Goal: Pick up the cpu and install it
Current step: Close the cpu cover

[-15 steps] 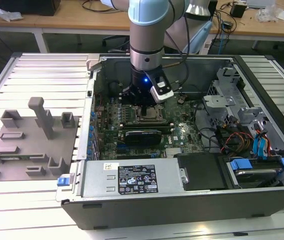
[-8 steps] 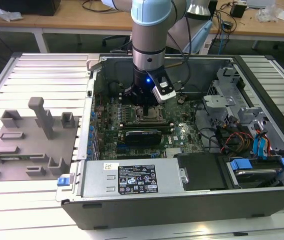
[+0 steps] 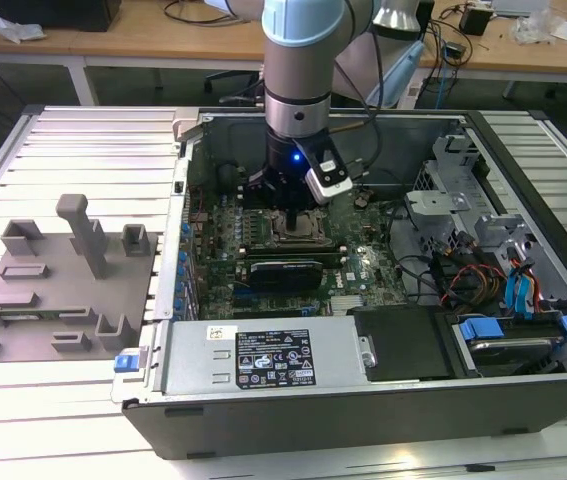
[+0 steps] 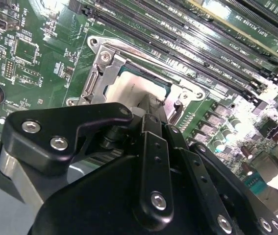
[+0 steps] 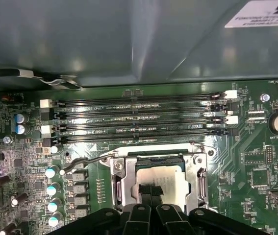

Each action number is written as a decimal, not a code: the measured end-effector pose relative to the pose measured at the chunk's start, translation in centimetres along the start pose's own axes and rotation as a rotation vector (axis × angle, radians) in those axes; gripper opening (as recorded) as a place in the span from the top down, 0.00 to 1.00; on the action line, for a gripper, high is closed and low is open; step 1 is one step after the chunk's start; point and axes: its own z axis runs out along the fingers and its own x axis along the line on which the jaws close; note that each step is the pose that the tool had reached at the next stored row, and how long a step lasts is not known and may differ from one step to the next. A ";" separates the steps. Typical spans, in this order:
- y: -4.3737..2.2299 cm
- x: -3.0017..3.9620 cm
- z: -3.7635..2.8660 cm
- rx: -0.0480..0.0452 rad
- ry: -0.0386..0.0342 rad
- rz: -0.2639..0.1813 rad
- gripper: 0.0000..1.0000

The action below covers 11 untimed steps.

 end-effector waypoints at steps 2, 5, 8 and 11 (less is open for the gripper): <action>-0.03 0.30 -0.02 0.0002 -0.0017 0.000 0.89; -0.05 1.14 -0.05 0.0000 -0.0049 0.000 0.89; -0.04 1.64 -0.03 -0.0002 -0.0063 0.000 0.89; -0.01 1.99 0.00 -0.0002 -0.0068 0.000 0.89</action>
